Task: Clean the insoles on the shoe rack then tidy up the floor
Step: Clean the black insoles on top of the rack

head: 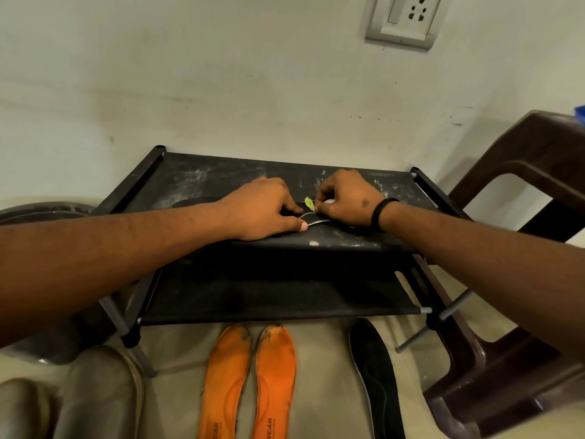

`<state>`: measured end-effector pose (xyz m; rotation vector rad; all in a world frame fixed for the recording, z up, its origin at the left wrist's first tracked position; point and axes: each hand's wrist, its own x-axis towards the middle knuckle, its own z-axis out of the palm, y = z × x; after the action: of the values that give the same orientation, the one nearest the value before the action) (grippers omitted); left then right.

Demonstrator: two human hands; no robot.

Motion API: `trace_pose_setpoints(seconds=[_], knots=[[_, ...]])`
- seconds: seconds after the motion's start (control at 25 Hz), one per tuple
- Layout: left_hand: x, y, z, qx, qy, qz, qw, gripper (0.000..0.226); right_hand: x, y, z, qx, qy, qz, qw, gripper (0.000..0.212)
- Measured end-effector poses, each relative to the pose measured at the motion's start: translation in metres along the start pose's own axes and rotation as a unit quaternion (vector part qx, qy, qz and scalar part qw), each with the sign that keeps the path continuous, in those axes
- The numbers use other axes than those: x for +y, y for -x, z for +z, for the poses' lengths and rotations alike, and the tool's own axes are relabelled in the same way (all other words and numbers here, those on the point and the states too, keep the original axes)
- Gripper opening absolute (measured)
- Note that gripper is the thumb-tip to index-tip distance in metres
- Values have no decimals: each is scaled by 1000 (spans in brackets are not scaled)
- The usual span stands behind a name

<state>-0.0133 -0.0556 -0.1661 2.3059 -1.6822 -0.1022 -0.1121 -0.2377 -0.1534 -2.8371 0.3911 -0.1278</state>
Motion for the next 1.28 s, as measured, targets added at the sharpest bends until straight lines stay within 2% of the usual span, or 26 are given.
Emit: trace_pose_setpoints(seconds=[0.2, 0.4, 0.56, 0.6, 0.8, 1.0, 1.2, 1.28], knots=[[6, 1, -3, 0, 5, -1, 1000, 45, 9, -12, -1, 49, 69, 65, 994, 16], [1, 1, 0, 2, 16, -1, 1000, 43, -10, -7, 5, 14, 24, 39, 999, 12], [7, 2, -3, 10, 14, 1, 1000, 44, 1, -14, -3, 56, 81, 123, 987, 12], [7, 3, -3, 10, 13, 2, 1000, 44, 0, -14, 0, 61, 75, 120, 988, 9], [-1, 1, 0, 1, 22, 7, 1000, 40, -13, 1, 10, 29, 23, -6, 999, 7], [2, 1, -1, 9, 20, 3, 1000, 46, 3, -3, 1, 52, 54, 44, 996, 19], [-2, 1, 1, 10, 19, 11, 1000, 43, -5, 9, 1, -6, 46, -42, 998, 17], [0, 1, 0, 13, 21, 12, 1000, 45, 4, 9, -4, 4, 74, -24, 997, 18]])
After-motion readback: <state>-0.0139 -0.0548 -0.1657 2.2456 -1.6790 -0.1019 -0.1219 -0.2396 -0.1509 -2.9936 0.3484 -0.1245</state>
